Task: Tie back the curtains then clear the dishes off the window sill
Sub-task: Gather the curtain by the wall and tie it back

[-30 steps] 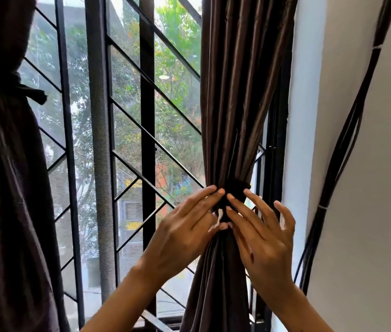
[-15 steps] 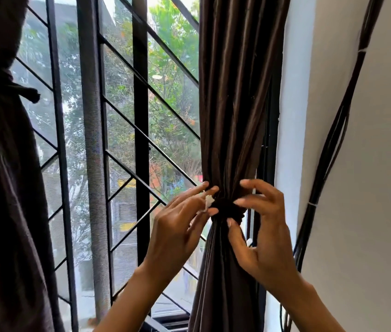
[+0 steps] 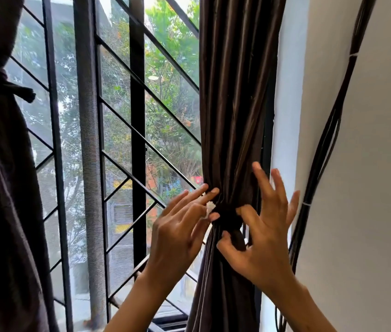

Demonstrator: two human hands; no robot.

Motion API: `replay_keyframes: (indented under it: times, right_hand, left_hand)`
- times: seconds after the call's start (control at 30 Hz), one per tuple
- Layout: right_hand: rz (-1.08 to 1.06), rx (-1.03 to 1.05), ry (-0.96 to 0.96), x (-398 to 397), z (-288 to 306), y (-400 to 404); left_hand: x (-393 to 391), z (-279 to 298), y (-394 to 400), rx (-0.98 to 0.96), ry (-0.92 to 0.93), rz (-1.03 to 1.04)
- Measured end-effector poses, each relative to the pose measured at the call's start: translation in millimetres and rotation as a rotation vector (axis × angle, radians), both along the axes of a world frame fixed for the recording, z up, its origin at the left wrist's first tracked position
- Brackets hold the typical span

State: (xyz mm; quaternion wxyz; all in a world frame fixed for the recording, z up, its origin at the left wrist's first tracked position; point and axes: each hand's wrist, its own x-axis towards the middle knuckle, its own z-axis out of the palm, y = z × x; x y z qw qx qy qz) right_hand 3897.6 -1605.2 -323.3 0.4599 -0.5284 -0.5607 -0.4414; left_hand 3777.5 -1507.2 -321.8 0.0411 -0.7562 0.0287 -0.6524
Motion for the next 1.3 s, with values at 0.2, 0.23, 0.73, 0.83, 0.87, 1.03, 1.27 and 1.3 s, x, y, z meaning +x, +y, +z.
replay_keyframes:
  times: [0.2,0.23,0.73,0.83,0.87,1.03,1.27,1.3]
  right_hand:
    - [-0.072,0.226,-0.063,11,6,-5]
    - [-0.084,0.233,-0.110,14,5,-4]
    - [0.156,-0.135,-0.089,20,11,-4]
    - [0.037,-0.073,-0.169,21,15,-11]
    - [-0.002,-0.045,-0.200,21,16,-13]
    - [-0.066,-0.096,-0.407,27,17,-11]
    - [-0.068,0.107,-0.481,34,10,9]
    - [-0.055,0.135,-0.474,34,8,12]
  left_hand:
    - [2,1,-2,-0.069,0.000,-0.002]
    - [2,1,-3,-0.071,0.000,-0.001]
    - [8,-10,-5,-0.044,-0.203,0.155]
    - [9,-10,-6,-0.108,-0.251,0.131]
    - [10,-11,-7,-0.121,-0.256,0.124]
    - [13,-12,-5,-0.204,-0.231,0.128]
    - [20,-5,-6,-0.361,-0.222,0.011]
    - [20,-5,-8,-0.381,-0.218,-0.010]
